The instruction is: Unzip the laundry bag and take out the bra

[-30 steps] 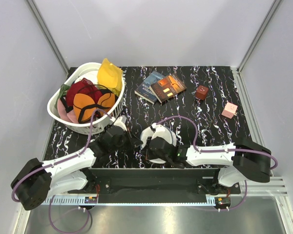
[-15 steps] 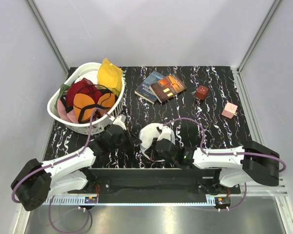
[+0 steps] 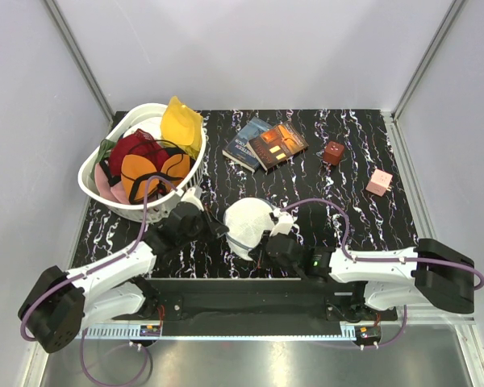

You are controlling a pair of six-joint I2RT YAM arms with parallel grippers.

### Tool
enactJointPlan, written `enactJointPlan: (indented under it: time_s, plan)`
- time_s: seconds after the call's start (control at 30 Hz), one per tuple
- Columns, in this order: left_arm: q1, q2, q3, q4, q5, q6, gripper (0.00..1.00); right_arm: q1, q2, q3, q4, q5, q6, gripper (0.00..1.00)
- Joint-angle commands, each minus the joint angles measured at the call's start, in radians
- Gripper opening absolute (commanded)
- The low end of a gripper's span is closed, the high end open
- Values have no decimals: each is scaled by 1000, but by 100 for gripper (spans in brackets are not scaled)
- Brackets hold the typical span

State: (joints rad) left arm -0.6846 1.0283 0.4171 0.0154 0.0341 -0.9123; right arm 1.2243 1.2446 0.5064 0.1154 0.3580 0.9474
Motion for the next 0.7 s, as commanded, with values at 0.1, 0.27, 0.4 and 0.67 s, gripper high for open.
enactJointPlan:
  time_s: [0.1, 0.27, 0.4, 0.67]
  plan:
    - [14, 10, 64, -2, -40, 62, 0, 9, -4, 3, -29, 44, 7, 0]
    - [14, 45, 106, 1, -40, 90, 0, 7, 13, 18, -26, 33, -2, 0]
    - [14, 108, 155, 35, 10, 125, 1, 9, 24, 38, -22, 24, -9, 0]
    - [14, 112, 160, 18, 30, 125, 66, 9, 75, 93, 1, 7, -33, 0]
